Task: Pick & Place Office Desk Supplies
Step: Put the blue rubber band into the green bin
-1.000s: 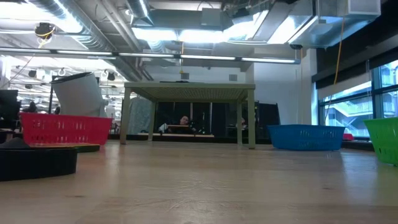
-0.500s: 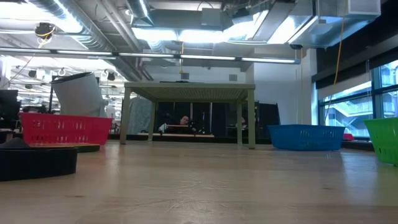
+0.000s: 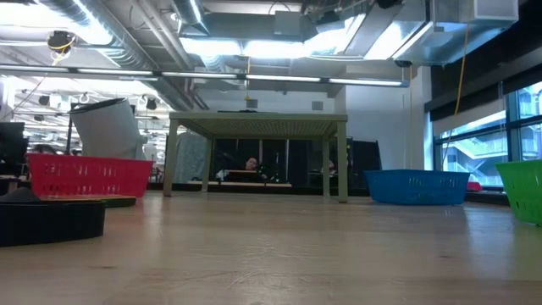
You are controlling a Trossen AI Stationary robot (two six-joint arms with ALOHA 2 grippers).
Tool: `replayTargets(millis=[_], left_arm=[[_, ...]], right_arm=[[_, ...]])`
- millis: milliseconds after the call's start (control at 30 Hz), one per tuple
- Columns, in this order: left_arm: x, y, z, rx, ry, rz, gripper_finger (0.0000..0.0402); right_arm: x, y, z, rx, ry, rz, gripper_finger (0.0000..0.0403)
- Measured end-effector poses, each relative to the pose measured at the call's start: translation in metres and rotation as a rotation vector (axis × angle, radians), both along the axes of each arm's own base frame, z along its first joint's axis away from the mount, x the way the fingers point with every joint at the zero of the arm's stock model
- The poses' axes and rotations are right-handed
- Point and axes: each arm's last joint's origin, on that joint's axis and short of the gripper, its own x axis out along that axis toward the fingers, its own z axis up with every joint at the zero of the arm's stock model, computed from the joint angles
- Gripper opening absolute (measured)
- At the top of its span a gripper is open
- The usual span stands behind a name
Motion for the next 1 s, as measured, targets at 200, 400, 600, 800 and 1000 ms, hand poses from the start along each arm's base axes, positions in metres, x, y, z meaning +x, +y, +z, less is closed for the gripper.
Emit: replayTargets(millis=[200,400,600,800,1000], left_arm=[[0.000,0.000,0.000,0.001,-0.001,0.003,0.0004],[-0.002,-0.003,0.000,-0.006,0.001,-0.002,0.0004],[-0.002,-0.002,0.000,-0.064,0.002,0.078,0.0018],[-0.003,-0.002,-0.002,-0.097,0.032,0.106,0.0071],[-0.011,-0.003,-0.012,-0.078,0.129,0.166,0.0122]], right_arm=[[0.000,0.000,0.000,0.000,0.000,0.000,0.0051],[0.000,0.000,0.000,0.021,0.005,-0.010,0.0015],[0.002,-0.003,0.000,0.051,0.013,-0.033,0.0006],[0.004,-0.011,-0.003,0.084,0.061,-0.095,0.0005],[-0.012,-0.028,0.003,0.099,0.166,-0.266,0.0004]])
